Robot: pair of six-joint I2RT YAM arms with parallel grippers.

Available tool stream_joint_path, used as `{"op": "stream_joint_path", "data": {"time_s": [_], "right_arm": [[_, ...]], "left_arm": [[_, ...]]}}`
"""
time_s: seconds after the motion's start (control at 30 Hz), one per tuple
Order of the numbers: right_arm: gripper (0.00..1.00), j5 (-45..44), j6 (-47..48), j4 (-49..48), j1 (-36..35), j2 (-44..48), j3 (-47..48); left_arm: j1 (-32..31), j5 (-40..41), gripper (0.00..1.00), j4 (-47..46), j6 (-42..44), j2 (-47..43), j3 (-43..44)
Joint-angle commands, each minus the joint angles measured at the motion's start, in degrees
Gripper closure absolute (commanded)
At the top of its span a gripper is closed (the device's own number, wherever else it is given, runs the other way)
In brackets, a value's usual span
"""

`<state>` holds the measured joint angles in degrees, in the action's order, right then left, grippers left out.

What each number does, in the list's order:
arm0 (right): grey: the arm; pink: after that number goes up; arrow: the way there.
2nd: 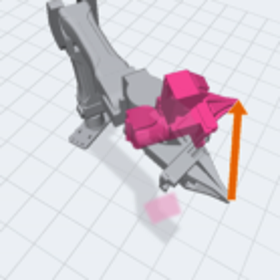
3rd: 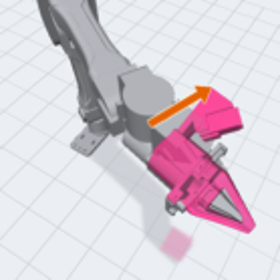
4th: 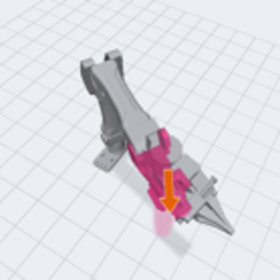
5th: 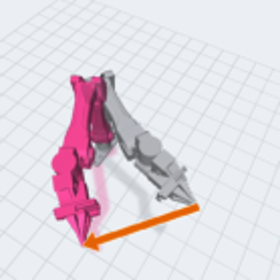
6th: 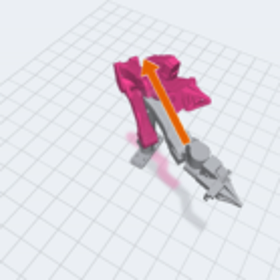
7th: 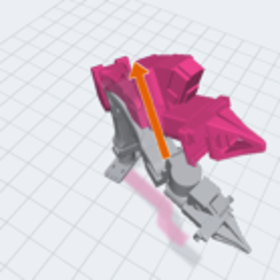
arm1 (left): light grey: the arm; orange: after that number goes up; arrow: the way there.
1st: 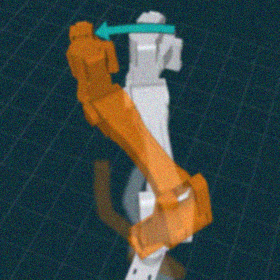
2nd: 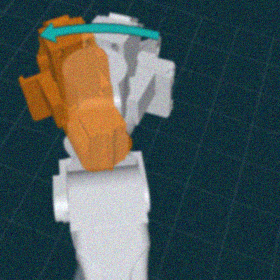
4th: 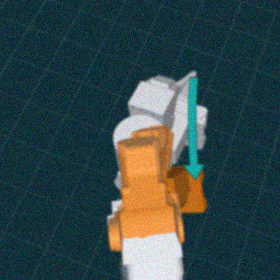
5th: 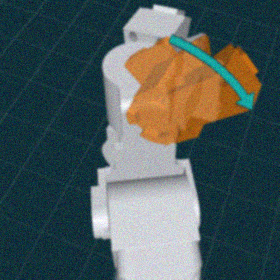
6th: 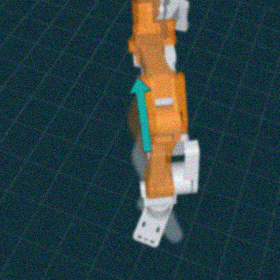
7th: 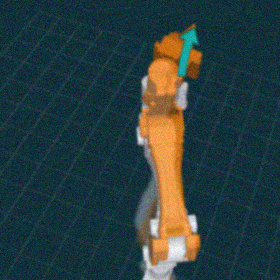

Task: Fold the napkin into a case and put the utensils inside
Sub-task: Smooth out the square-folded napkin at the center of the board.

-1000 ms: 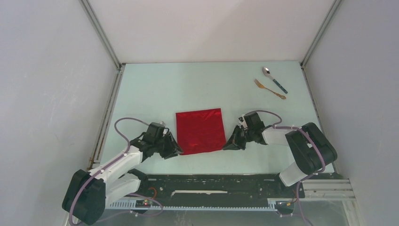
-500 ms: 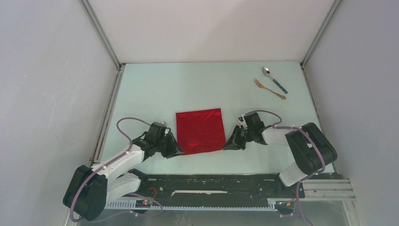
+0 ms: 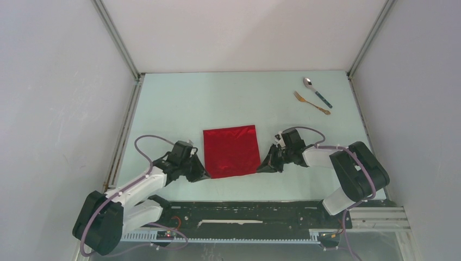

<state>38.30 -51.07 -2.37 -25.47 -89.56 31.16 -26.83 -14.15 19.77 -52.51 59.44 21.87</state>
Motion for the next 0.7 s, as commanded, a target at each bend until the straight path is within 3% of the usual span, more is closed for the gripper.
{"op": "stream_joint_path", "data": {"time_s": [0.0,0.23,0.67], "right_arm": [[1.0,0.76,2.04,0.96,0.31,1.13,3.49],[1.0,1.55,4.78,4.48,2.44,-1.02,8.02],[1.0,0.1,4.89,4.27,-0.94,-2.86,5.7]], "left_arm": [[-0.12,2.68,0.89,1.16,1.51,-1.4,5.15],[0.9,3.94,0.93,2.37,3.77,1.2,9.69],[0.9,6.13,0.94,1.83,3.77,0.37,2.35]]}}
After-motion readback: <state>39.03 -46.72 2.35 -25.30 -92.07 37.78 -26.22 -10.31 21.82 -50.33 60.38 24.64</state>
